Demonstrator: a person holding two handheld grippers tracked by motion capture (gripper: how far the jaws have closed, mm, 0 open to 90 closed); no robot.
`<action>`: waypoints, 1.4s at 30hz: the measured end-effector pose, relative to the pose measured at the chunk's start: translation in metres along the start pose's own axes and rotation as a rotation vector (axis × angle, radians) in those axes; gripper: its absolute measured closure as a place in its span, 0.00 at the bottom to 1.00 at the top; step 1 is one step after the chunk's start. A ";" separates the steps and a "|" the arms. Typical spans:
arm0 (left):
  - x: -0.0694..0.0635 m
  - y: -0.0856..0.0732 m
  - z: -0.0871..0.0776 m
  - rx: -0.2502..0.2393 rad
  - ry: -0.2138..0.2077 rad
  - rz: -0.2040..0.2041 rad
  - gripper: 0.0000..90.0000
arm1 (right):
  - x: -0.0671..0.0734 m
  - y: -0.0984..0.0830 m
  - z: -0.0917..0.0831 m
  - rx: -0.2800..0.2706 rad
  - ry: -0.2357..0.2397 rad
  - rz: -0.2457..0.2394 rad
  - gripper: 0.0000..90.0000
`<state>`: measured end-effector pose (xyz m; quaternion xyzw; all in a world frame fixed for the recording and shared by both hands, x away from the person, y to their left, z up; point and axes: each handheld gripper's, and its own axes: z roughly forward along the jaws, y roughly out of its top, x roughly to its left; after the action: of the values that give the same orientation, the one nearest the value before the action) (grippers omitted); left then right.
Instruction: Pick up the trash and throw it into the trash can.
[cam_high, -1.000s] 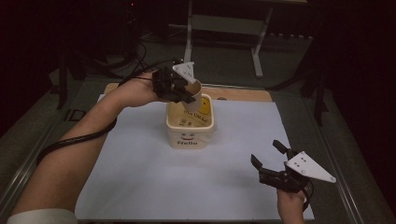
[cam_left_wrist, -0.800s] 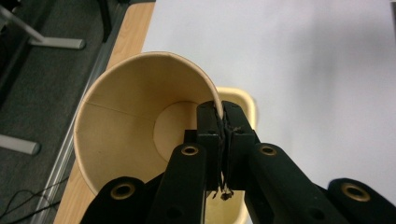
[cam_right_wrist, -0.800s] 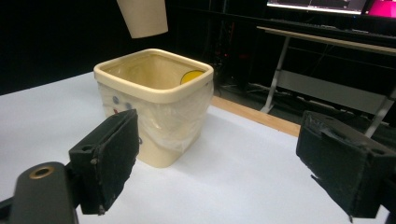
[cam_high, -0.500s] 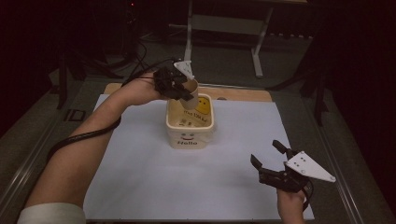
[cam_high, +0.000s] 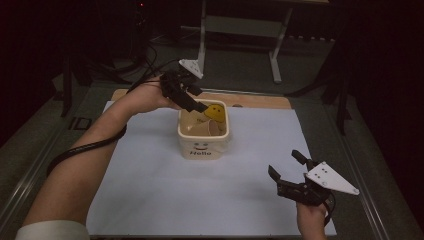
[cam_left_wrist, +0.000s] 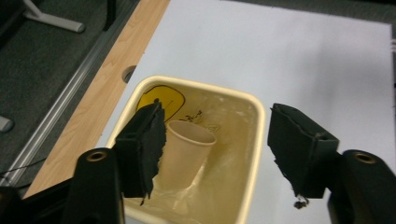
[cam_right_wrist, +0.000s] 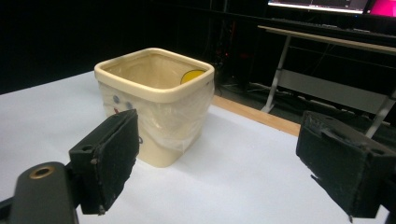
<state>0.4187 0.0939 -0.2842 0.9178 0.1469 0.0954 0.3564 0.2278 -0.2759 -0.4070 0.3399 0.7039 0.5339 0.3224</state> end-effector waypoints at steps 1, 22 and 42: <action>-0.001 -0.001 -0.002 -0.005 -0.001 -0.002 0.39 | 0.000 0.000 0.000 0.001 -0.001 -0.001 0.15; -0.027 -0.041 -0.044 -0.022 0.042 -0.067 0.09 | 0.003 0.002 0.001 0.003 0.003 -0.004 0.15; -0.069 -0.088 -0.059 -0.098 0.024 -0.068 0.03 | 0.004 0.002 0.002 0.006 0.007 -0.007 0.15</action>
<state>0.3200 0.1695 -0.3060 0.8925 0.1773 0.1013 0.4022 0.2270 -0.2710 -0.4055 0.3366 0.7076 0.5319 0.3209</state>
